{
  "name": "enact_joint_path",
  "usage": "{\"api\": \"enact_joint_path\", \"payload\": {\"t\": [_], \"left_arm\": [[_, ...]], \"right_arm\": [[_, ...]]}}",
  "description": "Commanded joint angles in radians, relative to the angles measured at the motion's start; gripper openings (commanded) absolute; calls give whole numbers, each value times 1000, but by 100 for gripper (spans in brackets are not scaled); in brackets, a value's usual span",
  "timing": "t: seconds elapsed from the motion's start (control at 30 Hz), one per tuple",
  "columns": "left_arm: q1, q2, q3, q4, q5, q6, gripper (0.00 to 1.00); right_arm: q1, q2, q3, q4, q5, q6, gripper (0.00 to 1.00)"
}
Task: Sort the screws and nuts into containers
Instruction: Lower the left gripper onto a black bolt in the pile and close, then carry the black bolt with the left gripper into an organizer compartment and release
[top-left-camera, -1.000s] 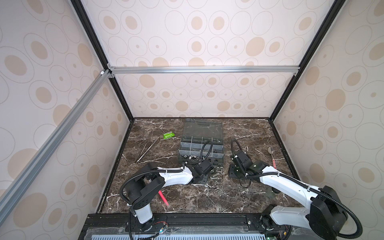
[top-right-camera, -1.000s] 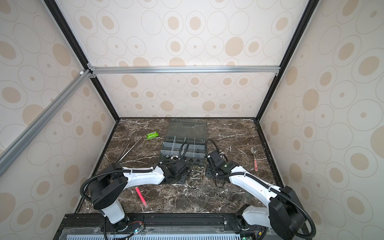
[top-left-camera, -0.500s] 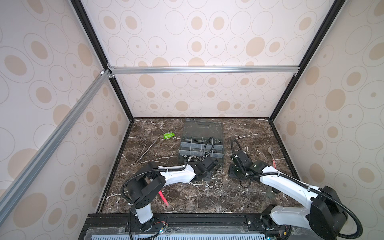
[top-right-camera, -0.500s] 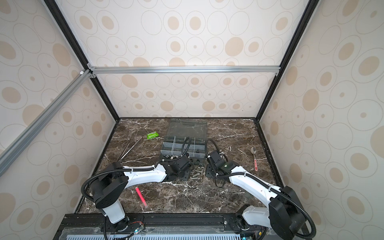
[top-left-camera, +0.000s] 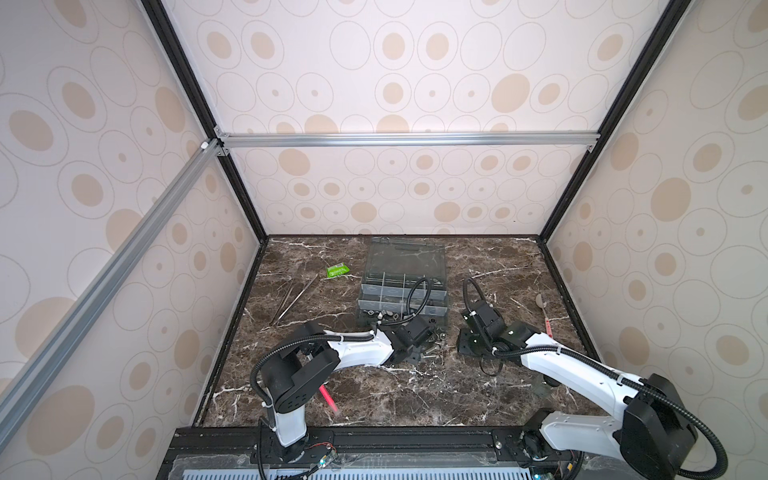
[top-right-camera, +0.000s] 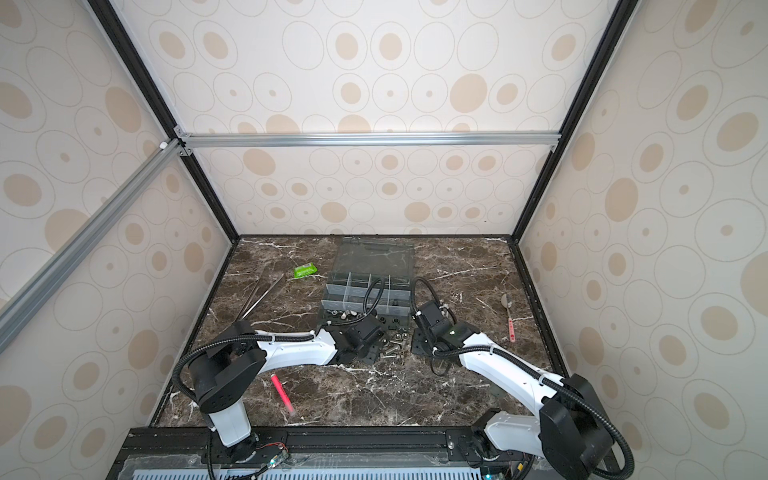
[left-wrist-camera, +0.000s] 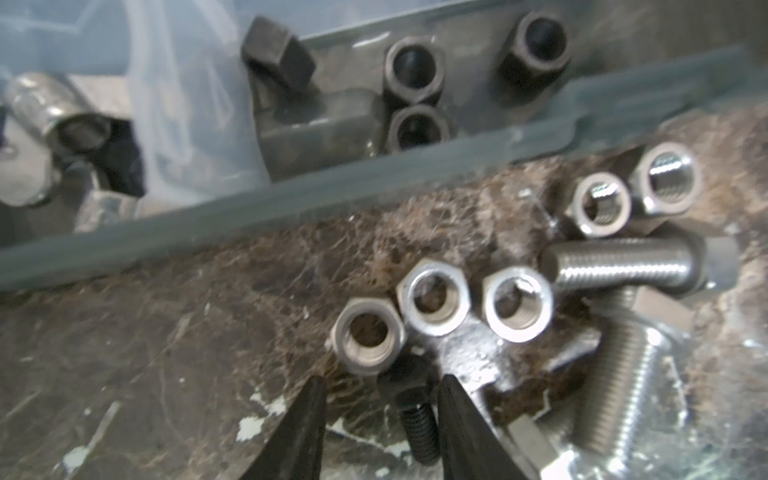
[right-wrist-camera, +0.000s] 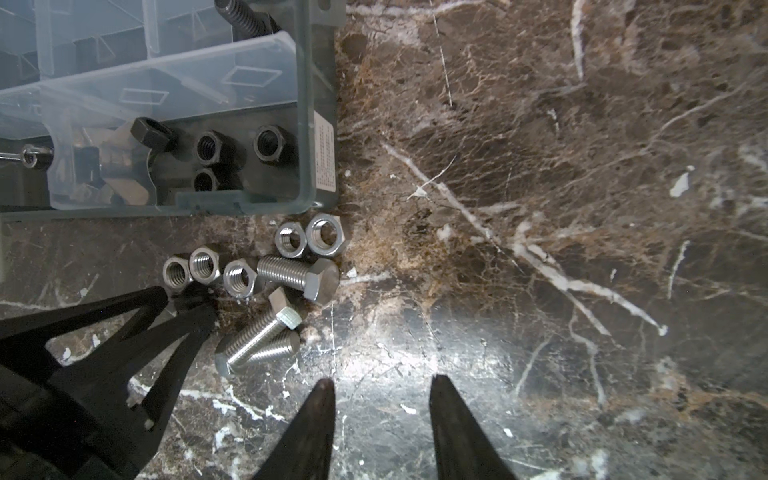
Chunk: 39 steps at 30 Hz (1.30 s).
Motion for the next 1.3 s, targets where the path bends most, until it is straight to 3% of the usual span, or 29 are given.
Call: {"api": "enact_joint_path", "payload": {"t": [0.0,0.47,0.73,0.93,1.07,1.27], "left_arm": [[-8,-36,-31,-16,-31,-20,40],[-8,-47,-82,33,-6,-8,7],[-8,-166,-97,22,22,24,6],[-3,-221,-2,-12,-16,98,7],[27,-184,85,11,-18,141,8],[69,-22,305,10,2,221,8]], "right_arm": [[12,-12,-15,-17,13,18,41],[19,-12,-5,-33,21,24,41],[22,-18,-1,-45,28,24,41],[22,-46,4,-76,51,18,41],[22,-66,0,-86,60,25,41],[22,-85,5,-111,68,22,41]]}}
